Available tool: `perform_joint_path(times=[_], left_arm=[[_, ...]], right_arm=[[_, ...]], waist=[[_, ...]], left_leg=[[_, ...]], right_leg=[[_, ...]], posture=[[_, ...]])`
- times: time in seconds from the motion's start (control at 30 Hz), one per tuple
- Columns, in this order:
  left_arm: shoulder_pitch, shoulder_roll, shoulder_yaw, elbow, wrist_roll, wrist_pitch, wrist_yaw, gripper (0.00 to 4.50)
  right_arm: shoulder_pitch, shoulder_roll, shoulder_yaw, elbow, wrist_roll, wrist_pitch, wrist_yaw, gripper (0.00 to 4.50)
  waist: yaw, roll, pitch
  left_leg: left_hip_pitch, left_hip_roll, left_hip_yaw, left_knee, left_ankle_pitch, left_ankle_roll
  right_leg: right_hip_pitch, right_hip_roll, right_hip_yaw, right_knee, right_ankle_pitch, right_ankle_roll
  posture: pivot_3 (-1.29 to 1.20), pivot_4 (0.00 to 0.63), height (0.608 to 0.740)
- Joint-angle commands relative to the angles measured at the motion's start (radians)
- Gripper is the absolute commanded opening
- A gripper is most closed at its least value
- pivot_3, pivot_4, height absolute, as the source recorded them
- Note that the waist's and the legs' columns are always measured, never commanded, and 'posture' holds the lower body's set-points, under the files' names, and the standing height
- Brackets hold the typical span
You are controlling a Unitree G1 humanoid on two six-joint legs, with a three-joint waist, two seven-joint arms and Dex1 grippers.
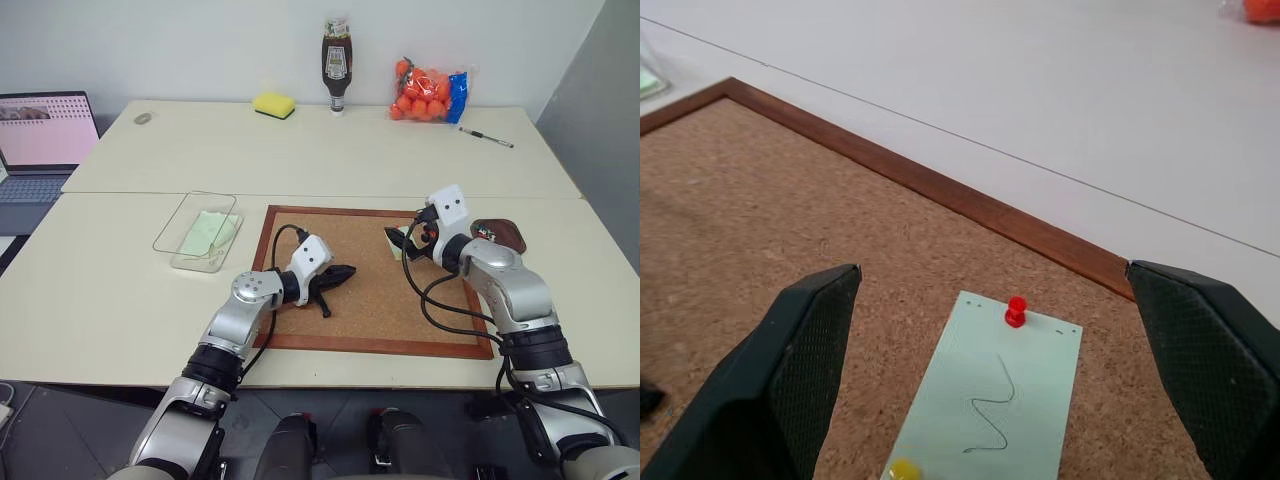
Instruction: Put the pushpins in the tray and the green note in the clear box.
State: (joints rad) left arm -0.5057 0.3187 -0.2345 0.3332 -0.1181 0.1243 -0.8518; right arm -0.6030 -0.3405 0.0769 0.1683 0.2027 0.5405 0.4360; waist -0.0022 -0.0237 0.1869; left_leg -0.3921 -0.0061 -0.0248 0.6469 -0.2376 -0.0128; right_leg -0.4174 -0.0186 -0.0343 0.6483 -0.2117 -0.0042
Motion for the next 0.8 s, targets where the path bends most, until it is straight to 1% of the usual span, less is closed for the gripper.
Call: perform_joint_path(times=[0.03, 0.13, 0.2, 0.23, 0.37, 0.43, 0.5, 0.57, 0.7, 0.73, 0.77, 0.8], left_arm=[[0.009, -0.001, -0.008, 0.007, 0.019, 0.01, 0.002, 0.01], [0.015, -0.001, -0.002, -0.005, 0.018, 0.016, 0.005, 0.01], [0.018, 0.001, 0.0, -0.008, 0.017, 0.018, 0.003, 0.0], [0.019, 0.002, 0.001, -0.01, 0.017, 0.018, 0.003, 0.0], [0.024, 0.003, 0.002, -0.018, 0.017, 0.02, 0.003, 0.0], [0.026, 0.002, 0.002, -0.021, 0.017, 0.021, 0.004, 0.0], [0.03, 0.002, 0.003, -0.024, 0.017, 0.022, 0.005, 0.0], [0.033, 0.002, 0.004, -0.026, 0.016, 0.021, 0.006, 0.0], [0.034, 0.001, 0.003, -0.028, 0.015, 0.023, 0.008, 0.0], [0.034, 0.001, 0.003, -0.028, 0.015, 0.023, 0.008, 0.0], [0.034, 0.001, 0.003, -0.028, 0.015, 0.023, 0.009, 0.0], [0.034, 0.001, 0.003, -0.027, 0.015, 0.023, 0.009, 0.0]], right_arm=[[-0.061, 0.014, 0.007, 0.109, -0.038, -0.076, 0.015, 4.5], [-0.094, 0.028, 0.006, 0.187, -0.057, -0.117, 0.018, 4.5], [-0.114, 0.037, 0.006, 0.23, -0.07, -0.141, 0.019, 4.13], [-0.122, 0.042, 0.004, 0.248, -0.076, -0.15, 0.02, 4.05], [-0.153, 0.053, -0.001, 0.318, -0.095, -0.183, 0.019, 3.13], [-0.165, 0.057, -0.003, 0.344, -0.102, -0.195, 0.018, 2.79], [-0.176, 0.061, -0.002, 0.369, -0.114, -0.198, 0.016, 2.27], [-0.183, 0.062, -0.003, 0.389, -0.121, -0.2, 0.012, 1.97], [-0.192, 0.06, -0.009, 0.408, -0.127, -0.207, 0.011, 1.13], [-0.193, 0.06, -0.009, 0.41, -0.128, -0.209, 0.012, 0.98], [-0.195, 0.06, -0.012, 0.411, -0.128, -0.21, 0.011, 0.73], [-0.197, 0.06, -0.015, 0.411, -0.129, -0.21, 0.011, 0.58]], waist=[[0.001, 0.0, 0.0], [0.0, 0.0, 0.0], [0.0, 0.0, 0.0], [0.0, 0.0, 0.0], [-0.001, 0.0, 0.0], [-0.001, 0.0, 0.0], [-0.001, 0.0, 0.0], [-0.001, 0.0, 0.0], [-0.001, 0.0, 0.0], [-0.001, 0.0, 0.0], [-0.001, 0.0, 0.0], [-0.001, 0.0, 0.0]], left_leg=[[0.0, 0.0, 0.0, 0.0, 0.0, 0.0], [0.0, 0.0, 0.0, 0.0, 0.0, 0.0], [0.0, 0.0, 0.0, 0.0, 0.0, 0.0], [0.0, 0.0, 0.0, 0.0, 0.0, 0.0], [0.0, 0.0, 0.0, 0.0, 0.0, 0.0], [0.0, 0.0, 0.0, 0.0, 0.0, 0.0], [0.0, 0.001, 0.0, -0.001, 0.0, 0.0], [0.0, 0.001, 0.0, -0.001, 0.0, 0.0], [0.0, 0.001, 0.0, -0.001, 0.0, 0.0], [0.0, 0.001, 0.0, -0.001, 0.0, 0.0], [0.0, 0.001, 0.0, -0.001, 0.0, 0.0], [0.0, 0.001, 0.0, -0.001, 0.0, 0.0]], right_leg=[[0.0, 0.0, 0.0, 0.0, 0.0, 0.0], [0.0, 0.0, 0.0, 0.0, 0.0, 0.0], [0.0, 0.0, 0.0, 0.0, 0.0, 0.0], [0.0, 0.0, 0.0, 0.0, 0.0, 0.0], [0.0, 0.0, 0.001, 0.0, 0.0, 0.0], [0.0, 0.0, 0.001, 0.0, 0.0, -0.001], [0.0, 0.0, 0.001, 0.0, 0.0, -0.001], [-0.001, 0.0, 0.001, 0.0, 0.0, -0.001], [-0.001, -0.001, 0.001, 0.0, 0.0, -0.001], [-0.001, -0.001, 0.002, 0.0, 0.0, -0.001], [-0.001, -0.001, 0.002, 0.0, 0.0, -0.001], [-0.001, -0.001, 0.002, 0.0, 0.0, -0.001]], posture=[[0.0, 0.15, 0.74], [0.0, 0.15, 0.74], [0.0, 0.15, 0.74], [0.0, 0.15, 0.74], [0.0, 0.15, 0.74], [0.0, 0.15, 0.74], [0.0, 0.15, 0.74], [0.0, 0.15, 0.74], [0.0, 0.15, 0.74], [0.0, 0.15, 0.74], [0.0, 0.15, 0.74], [0.0, 0.15, 0.74]])
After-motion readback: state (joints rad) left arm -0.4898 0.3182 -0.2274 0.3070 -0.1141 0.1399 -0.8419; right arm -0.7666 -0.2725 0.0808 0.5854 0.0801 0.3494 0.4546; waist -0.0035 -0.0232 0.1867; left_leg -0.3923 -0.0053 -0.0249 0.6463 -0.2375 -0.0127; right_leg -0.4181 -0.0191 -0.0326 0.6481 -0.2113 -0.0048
